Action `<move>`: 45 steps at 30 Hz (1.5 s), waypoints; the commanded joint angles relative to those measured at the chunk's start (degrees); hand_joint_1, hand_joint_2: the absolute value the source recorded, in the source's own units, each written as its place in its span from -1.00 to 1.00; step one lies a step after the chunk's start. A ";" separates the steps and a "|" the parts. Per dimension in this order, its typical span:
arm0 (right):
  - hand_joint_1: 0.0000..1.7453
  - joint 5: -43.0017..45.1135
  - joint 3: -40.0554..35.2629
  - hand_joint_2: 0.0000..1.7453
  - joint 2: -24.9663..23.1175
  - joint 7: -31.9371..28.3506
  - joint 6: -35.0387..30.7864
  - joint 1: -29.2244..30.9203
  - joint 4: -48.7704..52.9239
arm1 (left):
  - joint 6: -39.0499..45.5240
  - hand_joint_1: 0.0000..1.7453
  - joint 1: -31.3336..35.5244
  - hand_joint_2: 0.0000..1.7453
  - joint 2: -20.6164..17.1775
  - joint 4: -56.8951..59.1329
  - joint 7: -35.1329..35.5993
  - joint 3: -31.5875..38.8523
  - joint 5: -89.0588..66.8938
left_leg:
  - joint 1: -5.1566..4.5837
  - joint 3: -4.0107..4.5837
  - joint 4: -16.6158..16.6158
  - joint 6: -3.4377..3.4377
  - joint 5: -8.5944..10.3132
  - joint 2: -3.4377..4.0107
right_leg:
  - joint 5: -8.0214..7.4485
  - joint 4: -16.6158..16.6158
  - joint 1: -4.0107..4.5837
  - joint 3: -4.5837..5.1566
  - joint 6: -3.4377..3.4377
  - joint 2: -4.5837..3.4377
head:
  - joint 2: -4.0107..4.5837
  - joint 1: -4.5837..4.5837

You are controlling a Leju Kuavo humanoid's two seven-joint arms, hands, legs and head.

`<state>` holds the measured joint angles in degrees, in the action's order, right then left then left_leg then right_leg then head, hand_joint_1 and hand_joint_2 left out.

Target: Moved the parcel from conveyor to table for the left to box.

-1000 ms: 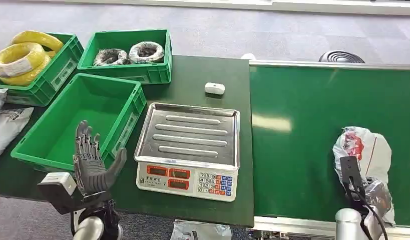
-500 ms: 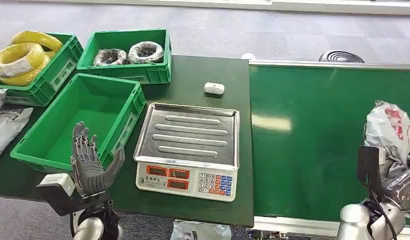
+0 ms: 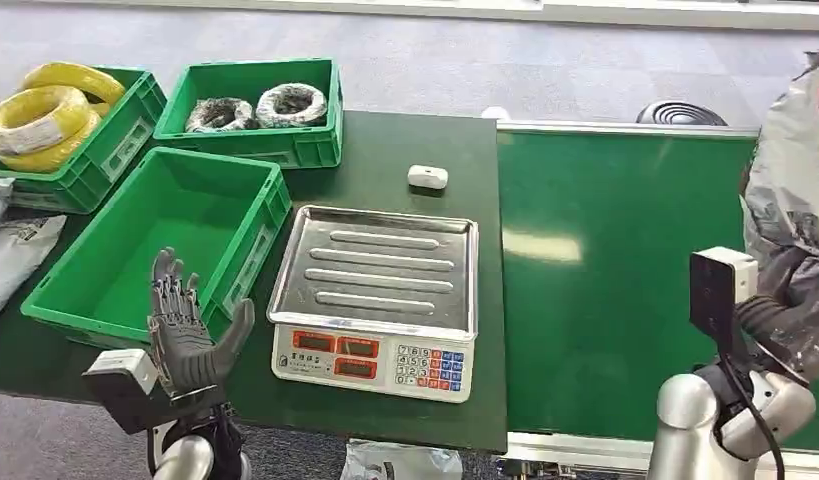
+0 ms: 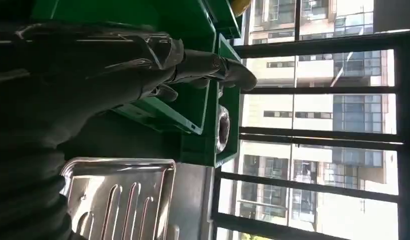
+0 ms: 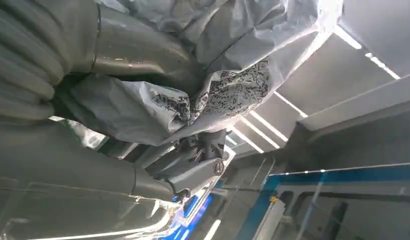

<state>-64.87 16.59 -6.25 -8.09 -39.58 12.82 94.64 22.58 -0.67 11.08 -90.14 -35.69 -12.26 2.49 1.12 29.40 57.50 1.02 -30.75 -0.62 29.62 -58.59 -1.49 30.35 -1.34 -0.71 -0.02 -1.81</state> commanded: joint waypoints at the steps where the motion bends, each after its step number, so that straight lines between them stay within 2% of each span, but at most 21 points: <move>1: 1.00 0.26 -3.11 1.00 1.04 0.27 -0.42 2.05 -1.43 | 0.20 -1.00 1.31 1.00 -0.70 3.68 -0.04 -0.41 0.27 | -0.04 0.14 -0.19 -0.09 0.21 0.05 | -0.20 0.15 0.00 0.16 0.16 0.09 | 0.00 0.02; 5: 1.00 0.34 -3.30 1.00 1.14 -0.21 -0.42 1.97 -1.86 | 0.30 -1.00 1.20 1.00 -0.76 3.57 -0.03 -0.39 0.31 | -0.03 0.12 -0.12 -0.08 0.14 0.09 | -0.15 0.08 0.00 0.15 0.13 0.01 | 0.00 0.02; 8: 1.00 1.85 -8.82 1.00 1.46 -2.16 -0.42 2.40 -4.28 | 0.74 -1.00 1.64 1.00 -0.78 4.55 -0.05 -0.70 0.45 | -0.04 0.11 -0.09 -0.07 0.12 0.11 | -0.14 0.05 -0.01 0.15 0.12 -0.02 | 0.00 0.02; 10: 1.00 3.86 -18.53 1.00 1.34 -6.41 5.88 3.91 -5.90 | 0.49 -1.00 2.64 1.00 -1.03 5.79 -0.52 -1.22 0.71 | -0.03 0.03 -0.07 -0.03 0.06 0.29 | -0.13 0.00 -0.01 0.15 0.10 -0.23 | 0.00 0.02; 12: 1.00 -0.80 -27.21 1.00 -0.61 -5.07 9.05 6.02 -8.19 | 0.11 -1.00 3.21 1.00 -1.07 6.83 -0.74 -1.66 0.93 | -0.03 0.04 -0.04 -0.02 0.03 0.31 | -0.09 -0.05 -0.02 0.13 0.08 -0.26 | 0.00 0.02; 13: 1.00 -0.79 -31.49 1.00 -0.80 -4.91 11.29 6.86 -9.37 | -0.10 -1.00 3.35 1.00 -1.09 7.20 -0.80 -1.94 0.95 | -0.06 0.10 -0.15 -0.03 0.14 0.65 | -0.28 -0.01 -0.03 0.37 0.18 -0.53 | 0.00 0.02; 15: 1.00 -0.96 -38.56 1.00 -1.47 -4.52 13.69 8.33 -12.82 | -0.37 -1.00 3.43 1.00 -1.50 8.12 -0.97 -2.95 1.03 | -0.03 -0.01 -0.10 0.00 0.03 0.58 | -0.17 -0.08 0.00 0.18 0.15 -0.49 | 0.00 0.00; 21: 1.00 4.38 -50.91 1.00 -0.95 -7.45 16.14 10.37 -21.63 | -0.11 -1.00 2.23 1.00 -2.09 8.16 -1.55 -3.85 1.75 | 0.03 -0.02 -0.24 0.04 0.21 0.44 | -0.22 0.00 0.05 0.19 0.18 -0.33 | 0.00 0.02; 24: 1.00 4.97 -52.43 1.00 -0.84 -7.65 16.17 9.90 -22.14 | -0.07 -1.00 1.97 1.00 -2.09 7.53 -1.57 -3.62 1.77 | 0.04 0.04 -0.13 0.05 0.14 0.22 | -0.10 -0.07 0.06 0.12 0.12 -0.16 | 0.00 0.02; 30: 1.00 7.67 -55.57 1.00 -0.82 -9.02 16.82 12.14 -27.16 | 0.15 -1.00 1.28 1.00 -3.22 8.04 -2.32 -3.20 2.44 | 0.01 0.14 -0.27 0.04 0.26 0.24 | -0.21 0.05 0.03 0.24 0.18 -0.14 | 0.00 0.00; 37: 1.00 15.99 -54.83 1.00 -4.43 -12.84 17.75 15.38 -42.05 | 2.25 -1.00 -1.52 1.00 -4.07 4.70 -3.02 -2.72 3.29 | 0.03 0.11 -0.29 0.04 0.26 0.34 | -0.25 0.06 0.06 0.27 0.20 -0.24 | 0.00 0.02; 38: 0.70 16.81 -54.70 1.00 -5.00 -13.31 17.31 14.98 -44.18 | 2.53 -1.00 -1.96 1.00 -4.17 4.28 -2.98 -2.80 3.32 | 0.04 0.13 -0.34 0.03 0.30 0.33 | -0.29 0.11 0.07 0.28 0.22 -0.21 | 0.00 0.02; 39: -0.86 16.92 -54.47 1.00 -5.57 -13.76 15.74 14.64 -46.06 | 2.98 -1.00 -2.27 1.00 -4.24 3.95 -2.89 -2.87 3.44 | 0.04 0.12 -0.20 0.04 0.20 0.23 | -0.17 0.01 0.06 0.22 0.17 -0.15 | 0.00 0.04; 40: -1.00 17.23 -54.36 1.00 -6.08 -13.98 14.67 14.27 -47.95 | 3.38 -1.00 -2.62 1.00 -4.39 3.63 -2.85 -2.99 3.50 | 0.04 0.10 -0.14 0.06 0.14 0.16 | -0.09 -0.06 0.06 0.17 0.13 -0.11 | 0.00 0.02; 45: -1.00 16.98 -53.70 1.00 -6.22 -13.74 12.85 12.63 -47.38 | 3.88 -1.00 -3.11 1.00 -5.00 4.07 -2.85 -3.37 3.97 | 0.05 0.17 -0.16 0.04 0.18 0.14 | -0.11 -0.02 0.07 0.22 0.15 -0.06 | 0.00 0.04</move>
<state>-48.09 -36.26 -10.91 -21.66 -24.80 24.44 57.49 25.92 -2.51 8.79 -86.64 -38.73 -14.93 5.79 1.16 29.62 57.47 1.12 -30.65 -0.63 29.61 -58.72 -1.45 30.59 -1.30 -0.72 -0.02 -1.77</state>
